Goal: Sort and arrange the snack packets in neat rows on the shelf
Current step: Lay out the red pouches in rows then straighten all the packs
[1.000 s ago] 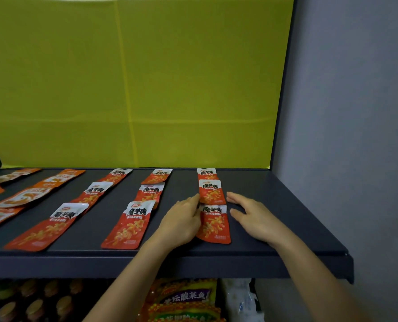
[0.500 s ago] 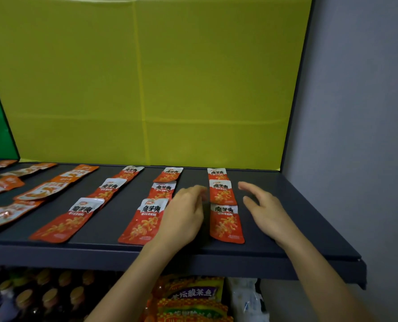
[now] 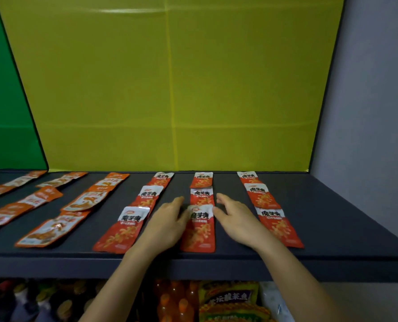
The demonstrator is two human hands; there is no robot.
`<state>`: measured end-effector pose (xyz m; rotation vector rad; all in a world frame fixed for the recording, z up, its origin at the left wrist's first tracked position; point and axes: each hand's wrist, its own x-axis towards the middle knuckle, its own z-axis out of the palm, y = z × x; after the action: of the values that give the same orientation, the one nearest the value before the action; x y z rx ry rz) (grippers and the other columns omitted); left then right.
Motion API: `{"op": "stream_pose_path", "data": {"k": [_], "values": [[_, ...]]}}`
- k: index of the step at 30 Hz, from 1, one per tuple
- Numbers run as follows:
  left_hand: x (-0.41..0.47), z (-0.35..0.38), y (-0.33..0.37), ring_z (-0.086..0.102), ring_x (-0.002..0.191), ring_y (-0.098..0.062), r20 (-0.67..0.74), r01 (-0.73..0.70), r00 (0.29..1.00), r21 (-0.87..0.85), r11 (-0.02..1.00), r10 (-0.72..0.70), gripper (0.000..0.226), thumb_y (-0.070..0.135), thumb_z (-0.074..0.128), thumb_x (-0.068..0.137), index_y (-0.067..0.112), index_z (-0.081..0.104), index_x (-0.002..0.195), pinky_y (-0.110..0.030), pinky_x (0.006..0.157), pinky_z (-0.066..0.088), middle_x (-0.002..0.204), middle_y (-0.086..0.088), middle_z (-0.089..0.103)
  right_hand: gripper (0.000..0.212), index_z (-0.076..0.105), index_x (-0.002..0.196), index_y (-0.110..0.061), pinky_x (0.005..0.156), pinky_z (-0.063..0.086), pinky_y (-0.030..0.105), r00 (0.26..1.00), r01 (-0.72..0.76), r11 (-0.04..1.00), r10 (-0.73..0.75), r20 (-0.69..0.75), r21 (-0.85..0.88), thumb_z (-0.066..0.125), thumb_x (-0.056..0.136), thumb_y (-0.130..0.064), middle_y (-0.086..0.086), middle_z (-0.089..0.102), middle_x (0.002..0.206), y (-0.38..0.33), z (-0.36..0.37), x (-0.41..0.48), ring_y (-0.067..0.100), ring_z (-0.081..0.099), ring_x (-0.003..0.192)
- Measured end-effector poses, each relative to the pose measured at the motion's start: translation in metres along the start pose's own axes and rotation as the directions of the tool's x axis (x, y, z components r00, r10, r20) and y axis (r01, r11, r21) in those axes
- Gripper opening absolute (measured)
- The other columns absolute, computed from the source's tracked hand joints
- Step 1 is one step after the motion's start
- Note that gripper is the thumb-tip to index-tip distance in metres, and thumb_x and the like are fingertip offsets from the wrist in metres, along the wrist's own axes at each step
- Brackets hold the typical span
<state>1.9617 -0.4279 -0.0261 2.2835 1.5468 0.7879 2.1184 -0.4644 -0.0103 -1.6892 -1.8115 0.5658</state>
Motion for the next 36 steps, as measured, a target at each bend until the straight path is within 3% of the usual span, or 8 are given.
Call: {"op": "stream_pose_path", "data": {"k": [4,9,21,24,28,32,36], "values": [[-0.002,0.006,-0.005,0.046,0.121,-0.022,0.026,-0.08,0.996,0.009,0.997,0.079,0.039,0.032,0.037,0.097,0.007,0.044,0.127,-0.028,0.092,0.035,0.129,-0.009,0.053,0.042,0.035,0.14,-0.015,0.102,0.035,0.032,0.998,-0.054,0.999,0.054,-0.043,-0.006,0.036,0.099,-0.027,0.004,0.044,0.142,-0.001,0.016,0.0,0.02,0.041,0.13],[0.0,0.01,-0.012,0.046,0.119,-0.02,0.001,-0.142,0.99,0.012,0.99,0.142,0.034,0.031,0.031,0.099,0.011,0.045,0.123,-0.029,0.091,0.036,0.124,-0.005,0.055,0.056,0.013,0.15,-0.018,0.109,0.029,0.033,0.992,-0.097,0.995,0.094,-0.087,-0.026,0.034,0.1,-0.03,-0.005,0.038,0.148,0.003,0.02,-0.001,0.016,0.032,0.137],[0.0,0.017,-0.008,0.039,0.131,-0.02,0.024,-0.195,0.981,0.197,0.961,0.194,0.037,0.032,0.028,0.099,0.014,0.041,0.129,-0.031,0.107,0.028,0.136,-0.004,0.048,0.063,0.016,0.149,-0.02,0.106,0.039,0.035,0.987,-0.086,0.996,0.085,-0.136,0.001,0.047,0.095,-0.031,-0.013,0.045,0.143,0.005,0.022,-0.004,0.013,0.038,0.134],[0.001,0.015,-0.008,0.037,0.133,-0.018,0.048,-0.177,0.984,0.159,0.971,0.172,0.039,0.033,0.029,0.099,0.015,0.039,0.132,-0.03,0.108,0.028,0.14,-0.003,0.046,0.062,0.02,0.149,-0.02,0.107,0.037,0.036,0.988,-0.081,0.997,0.083,-0.133,0.02,0.048,0.095,-0.031,-0.012,0.046,0.143,0.006,0.021,-0.002,0.015,0.038,0.134],[0.012,0.005,-0.003,0.043,0.124,-0.024,0.039,-0.064,0.997,0.014,0.998,0.063,0.036,0.03,0.034,0.098,0.01,0.045,0.125,-0.035,0.098,0.037,0.129,-0.008,0.052,0.051,0.031,0.143,-0.016,0.105,0.033,0.028,0.989,-0.089,0.994,0.095,-0.111,0.063,0.047,0.096,-0.026,-0.003,0.045,0.143,0.001,0.014,0.007,0.014,0.039,0.133],[0.035,-0.001,0.006,0.045,0.118,-0.03,0.077,0.02,0.997,0.026,0.999,-0.022,0.037,0.026,0.034,0.098,0.003,0.041,0.126,-0.038,0.09,0.039,0.127,-0.017,0.052,0.046,0.033,0.14,-0.013,0.101,0.034,0.029,0.989,-0.145,0.985,0.146,-0.009,0.095,0.044,0.097,-0.025,0.004,0.04,0.146,-0.007,0.006,0.03,0.019,0.039,0.133],[0.06,0.007,0.011,0.048,0.114,-0.036,0.16,0.072,0.984,0.034,0.997,-0.077,0.03,0.019,0.035,0.095,0.001,0.041,0.119,-0.041,0.088,0.04,0.124,-0.021,0.052,0.046,0.033,0.139,-0.007,0.105,0.032,0.036,0.978,-0.205,0.976,0.207,-0.019,0.074,0.042,0.097,-0.025,0.012,0.039,0.145,-0.006,0.007,0.059,0.027,0.036,0.134]]}}
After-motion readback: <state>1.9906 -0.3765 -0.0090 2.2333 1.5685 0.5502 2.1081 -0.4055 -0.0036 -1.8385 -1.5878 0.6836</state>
